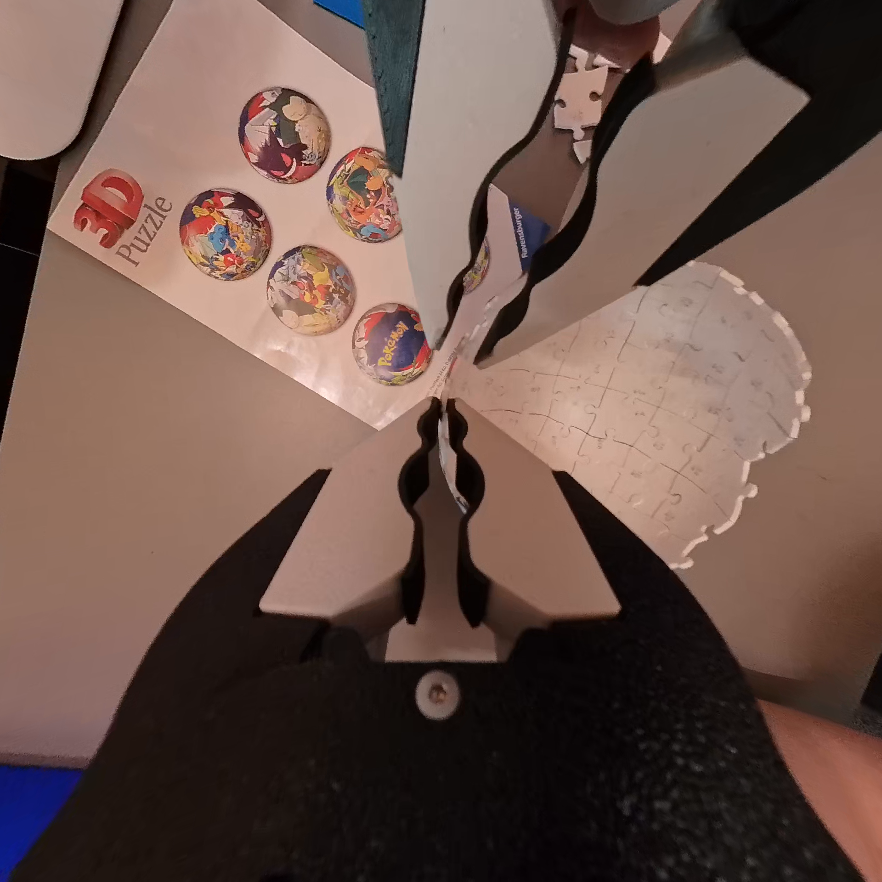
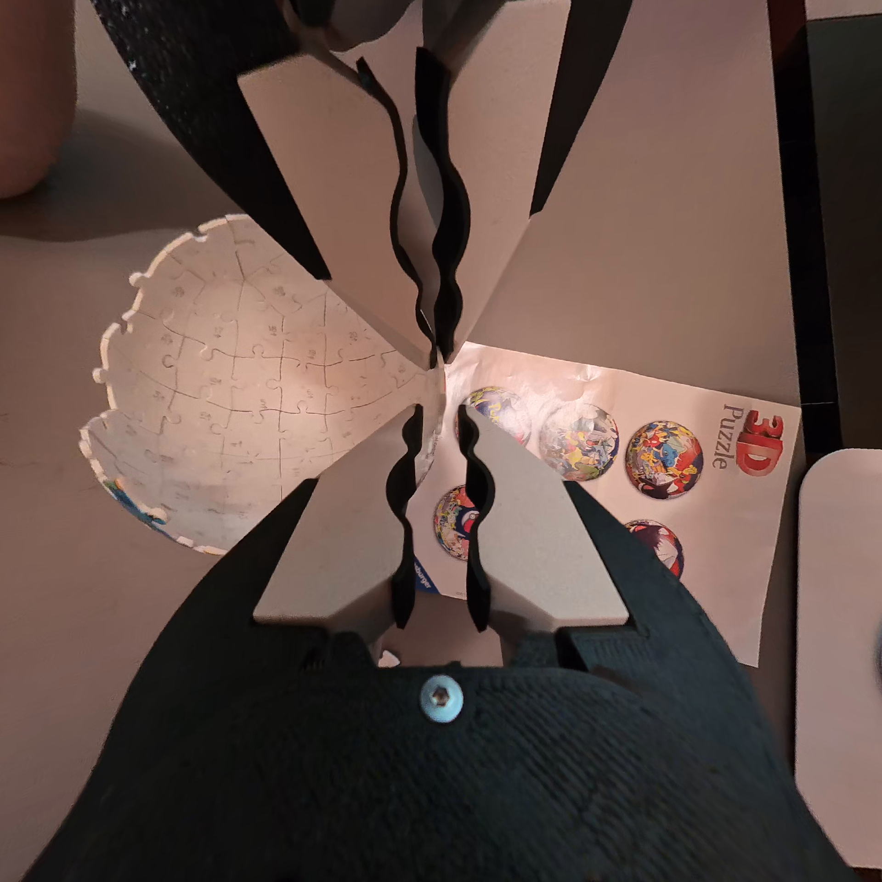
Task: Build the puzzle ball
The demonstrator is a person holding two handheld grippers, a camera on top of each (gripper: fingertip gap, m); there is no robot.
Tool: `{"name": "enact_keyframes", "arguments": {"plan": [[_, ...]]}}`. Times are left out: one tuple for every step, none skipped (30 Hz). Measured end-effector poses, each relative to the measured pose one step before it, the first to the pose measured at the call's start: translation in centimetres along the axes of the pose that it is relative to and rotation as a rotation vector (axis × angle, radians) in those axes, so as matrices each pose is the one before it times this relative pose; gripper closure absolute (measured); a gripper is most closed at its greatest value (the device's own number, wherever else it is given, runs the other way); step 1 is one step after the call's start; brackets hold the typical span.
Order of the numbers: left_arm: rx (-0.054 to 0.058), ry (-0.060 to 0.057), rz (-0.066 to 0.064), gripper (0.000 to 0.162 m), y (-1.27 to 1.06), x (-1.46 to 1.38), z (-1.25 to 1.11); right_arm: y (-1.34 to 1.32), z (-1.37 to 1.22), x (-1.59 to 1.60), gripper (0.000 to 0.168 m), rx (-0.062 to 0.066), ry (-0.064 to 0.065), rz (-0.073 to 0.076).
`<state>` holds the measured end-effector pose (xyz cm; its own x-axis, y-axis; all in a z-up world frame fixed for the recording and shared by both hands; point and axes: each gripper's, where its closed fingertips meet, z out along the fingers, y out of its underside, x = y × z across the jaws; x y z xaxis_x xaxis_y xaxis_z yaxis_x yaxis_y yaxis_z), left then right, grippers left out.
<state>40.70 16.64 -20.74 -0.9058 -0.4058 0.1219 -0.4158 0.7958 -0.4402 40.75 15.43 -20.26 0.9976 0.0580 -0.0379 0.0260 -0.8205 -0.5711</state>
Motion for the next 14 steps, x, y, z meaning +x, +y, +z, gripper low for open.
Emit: {"name": "enact_keyframes", "arguments": {"plan": [[0.0015, 0.0003, -0.0016, 0.162, 0.002, -0.021, -0.028, 0.0, -0.029, -0.05, 0.155, -0.0041, -0.0054, 0.0037], [0.001, -0.0002, -0.0035, 0.162, 0.004, -0.043, -0.011, 0.088, -0.015, -0.117, 0.153, -0.0068, -0.0116, 0.0096], [0.0012, -0.0002, -0.0034, 0.162, 0.005, -0.057, -0.013, 0.195, -0.004, -0.236, 0.149, -0.013, -0.0244, 0.0161], [0.0025, -0.0008, 0.001, 0.162, 0.008, -0.064, -0.022, 0.219, -0.041, -0.023, 0.146, -0.0167, -0.0146, 0.0196], [0.0027, -0.0019, 0.0045, 0.162, 0.005, -0.049, -0.024, 0.218, -0.073, 0.009, 0.143, -0.0154, -0.012, 0.0184], [0.0014, -0.0017, 0.0045, 0.162, 0.013, -0.007, -0.023, 0.139, -0.063, -0.137, 0.14, -0.0097, -0.0209, 0.0183], [-0.0005, -0.0023, 0.0073, 0.162, -0.001, 0.008, -0.01, -0.025, -0.015, -0.237, 0.136, 0.002, -0.0258, 0.0224], [-0.0008, -0.0029, 0.0077, 0.162, -0.022, 0.008, 0.001, -0.196, 0.106, -0.152, 0.136, 0.012, -0.0188, 0.0211], [0.0013, 0.0, 0.0043, 0.162, -0.044, 0.012, -0.007, -0.27, 0.185, -0.127, 0.137, 0.0173, -0.0125, 0.0109], [0.0037, 0.0033, 0.0028, 0.162, -0.037, 0.005, -0.018, -0.228, 0.166, -0.118, 0.138, 0.0136, -0.0075, 0.0021], [0.004, 0.0037, 0.0029, 0.162, 0.005, -0.009, -0.008, -0.143, 0.063, 0.096, 0.14, 0.0035, 0.0063, -0.0014], [0.0018, 0.0028, 0.0012, 0.162, 0.043, -0.023, -0.018, -0.032, -0.019, 0.299, 0.142, -0.0053, 0.0157, -0.0051], [-0.0002, 0.001, 0.0017, 0.162, 0.05, -0.021, -0.029, 0.043, -0.043, 0.347, 0.144, -0.0076, 0.0159, -0.0095], [0.0, -0.0006, 0.0047, 0.162, 0.017, 0.004, -0.026, 0.106, -0.032, 0.379, 0.144, -0.0099, 0.014, -0.0095]]}}
